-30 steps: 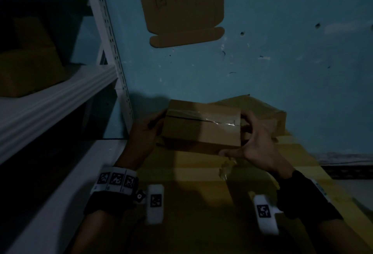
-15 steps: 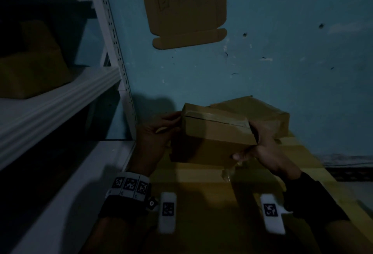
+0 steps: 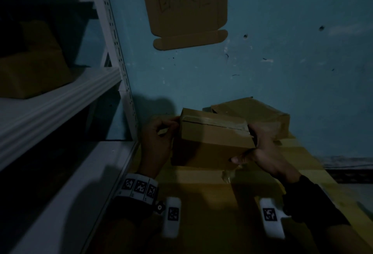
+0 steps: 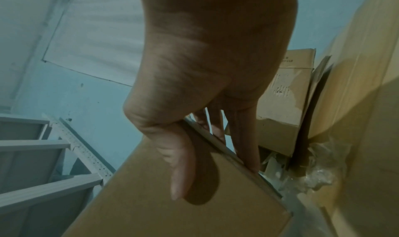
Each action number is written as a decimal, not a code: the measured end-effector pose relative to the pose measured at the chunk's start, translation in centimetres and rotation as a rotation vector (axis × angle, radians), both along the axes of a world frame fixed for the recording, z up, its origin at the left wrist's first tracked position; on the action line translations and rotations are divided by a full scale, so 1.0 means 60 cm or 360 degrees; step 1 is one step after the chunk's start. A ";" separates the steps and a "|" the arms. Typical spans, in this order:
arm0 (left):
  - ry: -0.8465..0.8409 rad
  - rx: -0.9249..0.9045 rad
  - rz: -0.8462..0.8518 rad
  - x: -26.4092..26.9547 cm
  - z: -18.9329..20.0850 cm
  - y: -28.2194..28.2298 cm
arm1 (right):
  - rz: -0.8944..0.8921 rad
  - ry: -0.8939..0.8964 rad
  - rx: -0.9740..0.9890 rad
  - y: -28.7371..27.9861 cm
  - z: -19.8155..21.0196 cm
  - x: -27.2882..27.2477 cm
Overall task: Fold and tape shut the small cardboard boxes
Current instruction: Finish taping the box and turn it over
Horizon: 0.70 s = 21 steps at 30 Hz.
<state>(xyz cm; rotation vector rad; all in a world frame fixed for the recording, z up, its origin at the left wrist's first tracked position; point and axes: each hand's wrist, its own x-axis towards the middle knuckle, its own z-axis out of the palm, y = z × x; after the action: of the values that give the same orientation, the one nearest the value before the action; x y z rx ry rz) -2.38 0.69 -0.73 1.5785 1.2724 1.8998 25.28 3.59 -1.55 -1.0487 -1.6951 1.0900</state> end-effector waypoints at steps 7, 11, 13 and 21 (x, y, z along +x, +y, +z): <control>-0.0041 -0.0202 -0.0355 -0.005 0.013 -0.014 | 0.0051 0.0081 -0.0044 0.001 0.006 0.017; 0.0046 -0.0508 -0.0670 -0.005 0.022 -0.030 | 0.0145 0.0085 -0.0087 -0.001 0.011 0.026; 0.0090 -0.0685 -0.0722 -0.004 0.019 -0.034 | 0.0147 0.0067 -0.0076 -0.002 0.011 0.025; -0.0602 -0.1127 -0.0833 0.015 0.027 -0.046 | 0.0056 0.0075 -0.0008 0.004 0.002 0.006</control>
<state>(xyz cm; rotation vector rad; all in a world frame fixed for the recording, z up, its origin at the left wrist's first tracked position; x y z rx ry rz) -1.47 -2.09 0.90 0.9856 1.0544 1.1572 25.66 3.81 -1.42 -0.9925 -1.6796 1.1334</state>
